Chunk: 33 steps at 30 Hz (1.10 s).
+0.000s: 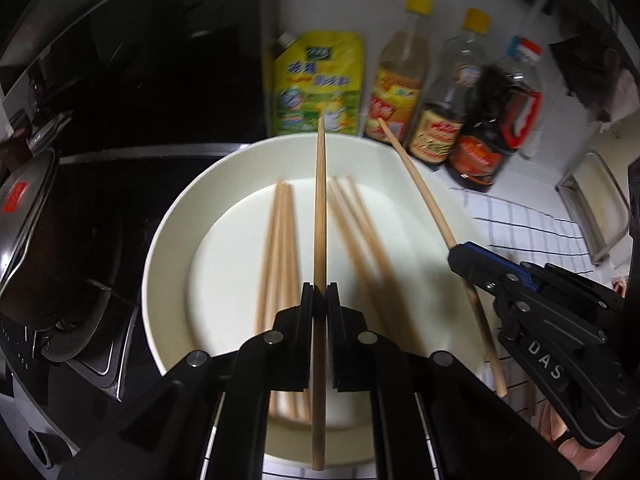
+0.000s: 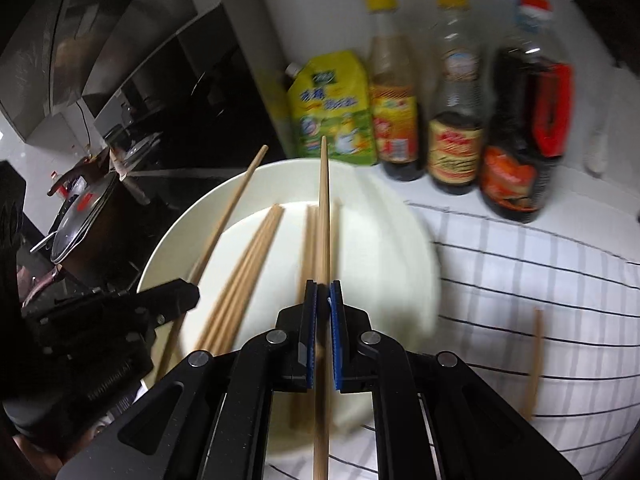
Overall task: Organize utensils
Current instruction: 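Carry both chopsticks into the white bowl and open both tools, then move both open tools back to the last two chopsticks on the cloth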
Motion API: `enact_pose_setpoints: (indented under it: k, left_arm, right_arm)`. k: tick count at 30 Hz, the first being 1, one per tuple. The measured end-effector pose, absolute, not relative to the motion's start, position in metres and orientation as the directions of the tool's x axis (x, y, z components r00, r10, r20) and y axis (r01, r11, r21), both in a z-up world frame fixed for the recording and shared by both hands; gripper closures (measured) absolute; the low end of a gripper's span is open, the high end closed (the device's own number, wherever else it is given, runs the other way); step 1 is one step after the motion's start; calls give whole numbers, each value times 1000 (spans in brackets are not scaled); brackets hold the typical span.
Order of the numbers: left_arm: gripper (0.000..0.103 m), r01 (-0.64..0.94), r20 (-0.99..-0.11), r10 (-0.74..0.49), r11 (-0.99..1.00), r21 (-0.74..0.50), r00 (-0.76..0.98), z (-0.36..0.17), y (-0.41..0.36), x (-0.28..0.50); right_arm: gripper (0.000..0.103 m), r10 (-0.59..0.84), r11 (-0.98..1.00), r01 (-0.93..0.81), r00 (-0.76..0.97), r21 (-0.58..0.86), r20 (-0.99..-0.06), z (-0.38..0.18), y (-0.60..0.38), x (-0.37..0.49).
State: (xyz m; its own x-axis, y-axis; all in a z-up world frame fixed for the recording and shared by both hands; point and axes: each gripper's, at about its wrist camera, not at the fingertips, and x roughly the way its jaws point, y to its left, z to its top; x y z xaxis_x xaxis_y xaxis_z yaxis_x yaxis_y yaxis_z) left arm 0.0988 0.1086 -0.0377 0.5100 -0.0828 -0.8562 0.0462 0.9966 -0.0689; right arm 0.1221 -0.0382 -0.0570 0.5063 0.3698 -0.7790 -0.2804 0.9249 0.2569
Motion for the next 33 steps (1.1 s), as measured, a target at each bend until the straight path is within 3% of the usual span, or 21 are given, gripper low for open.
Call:
enact_pose_setpoints:
  k: [23,24,28,33]
  left_arm:
    - [95,20,-905,-93,995,-93,416,-85,143,120]
    - [92,17,-905,-92,995,-93,415,-85,143,120]
    - [51,-9,-899,-74,996,-86,431,-79,147,118]
    - [48,-24,-891,-62,996,-81,450,-69,150,113]
  right_arm:
    - [96,288,951,-232,417,205,-862,-101,-3,138]
    - [96,281,953,-226,419,201,-863,-101,-4,138]
    - [84,279,956,-213,435,203,-856,-96,-9,135]
    - [84,270,958,-220,458,187,-847,-85,-12,127]
